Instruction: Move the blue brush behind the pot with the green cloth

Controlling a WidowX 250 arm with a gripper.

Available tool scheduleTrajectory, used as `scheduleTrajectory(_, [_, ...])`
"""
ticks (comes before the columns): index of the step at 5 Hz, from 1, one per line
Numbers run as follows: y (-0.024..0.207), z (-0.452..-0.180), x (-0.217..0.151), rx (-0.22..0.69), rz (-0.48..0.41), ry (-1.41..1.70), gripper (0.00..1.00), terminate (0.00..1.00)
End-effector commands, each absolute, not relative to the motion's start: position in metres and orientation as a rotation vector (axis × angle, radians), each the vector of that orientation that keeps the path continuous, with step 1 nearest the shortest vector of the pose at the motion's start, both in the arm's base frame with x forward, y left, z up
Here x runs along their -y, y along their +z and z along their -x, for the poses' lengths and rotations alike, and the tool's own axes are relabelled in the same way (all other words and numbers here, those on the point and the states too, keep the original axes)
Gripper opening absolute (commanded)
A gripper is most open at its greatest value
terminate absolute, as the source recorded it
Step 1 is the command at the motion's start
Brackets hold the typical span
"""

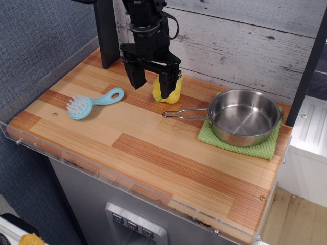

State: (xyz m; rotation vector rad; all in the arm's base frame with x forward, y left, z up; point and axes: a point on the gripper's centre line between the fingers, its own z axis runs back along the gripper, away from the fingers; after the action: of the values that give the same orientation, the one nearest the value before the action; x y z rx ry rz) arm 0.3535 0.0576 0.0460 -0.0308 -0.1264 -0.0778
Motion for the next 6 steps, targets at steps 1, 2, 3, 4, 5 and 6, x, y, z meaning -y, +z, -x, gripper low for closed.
scheduleTrajectory(1, [0.046, -0.354, -0.058, 0.126, 0.031, -0.078, 1.00, 0.00])
scheduleTrajectory(2, [0.033, -0.336, -0.057, 0.128, -0.002, -0.116, 1.00, 0.00])
scheduleTrajectory(3, [0.048, -0.310, -0.069, 0.234, 0.020, -0.175, 1.00, 0.00])
scheduleTrajectory(4, [0.090, -0.278, -0.084, 0.336, -0.028, -0.251, 1.00, 0.00])
scheduleTrajectory(5, [0.108, -0.261, -0.115, 0.385, -0.055, -0.240, 1.00, 0.00])
scheduleTrajectory(6, [0.100, -0.274, -0.141, 0.371, -0.036, -0.213, 1.00, 0.00])
